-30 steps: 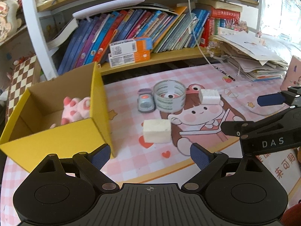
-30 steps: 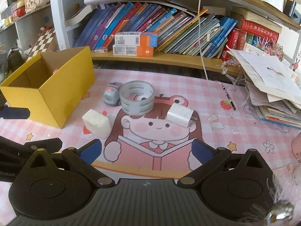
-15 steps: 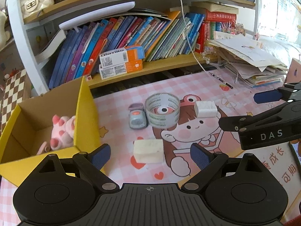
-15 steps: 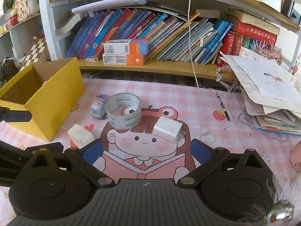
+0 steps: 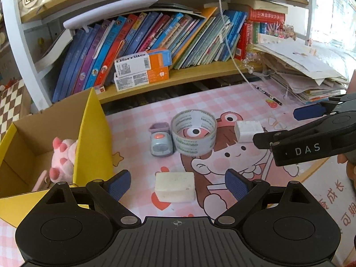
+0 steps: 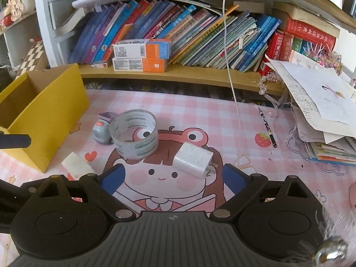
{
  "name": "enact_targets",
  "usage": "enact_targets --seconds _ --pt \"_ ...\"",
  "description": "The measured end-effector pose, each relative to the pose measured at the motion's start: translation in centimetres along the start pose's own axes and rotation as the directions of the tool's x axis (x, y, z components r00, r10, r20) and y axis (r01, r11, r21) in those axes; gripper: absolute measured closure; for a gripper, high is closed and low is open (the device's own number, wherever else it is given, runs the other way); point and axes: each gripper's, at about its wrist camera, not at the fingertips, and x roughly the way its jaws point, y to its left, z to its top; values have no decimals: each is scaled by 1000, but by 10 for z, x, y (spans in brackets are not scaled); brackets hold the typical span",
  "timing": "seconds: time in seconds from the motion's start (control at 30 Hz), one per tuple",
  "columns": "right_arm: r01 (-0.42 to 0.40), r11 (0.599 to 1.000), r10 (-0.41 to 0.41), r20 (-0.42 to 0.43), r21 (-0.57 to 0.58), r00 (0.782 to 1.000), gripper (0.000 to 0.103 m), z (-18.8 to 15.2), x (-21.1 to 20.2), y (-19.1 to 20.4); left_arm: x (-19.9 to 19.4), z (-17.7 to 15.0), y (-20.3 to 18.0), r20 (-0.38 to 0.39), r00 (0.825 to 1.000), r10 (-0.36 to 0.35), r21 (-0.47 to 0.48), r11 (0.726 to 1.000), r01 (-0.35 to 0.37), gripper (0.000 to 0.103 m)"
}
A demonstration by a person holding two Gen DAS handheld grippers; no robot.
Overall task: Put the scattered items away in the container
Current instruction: 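Reach the left tool to the white block while the right tool reaches the white charger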
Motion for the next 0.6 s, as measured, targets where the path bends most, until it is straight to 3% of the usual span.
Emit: enact_targets --seconds 0.6 --pt "19 1000 -18 -67 1 998 8 7 48 -13 38 -4 3 -71 997 -19 -32 999 17 10"
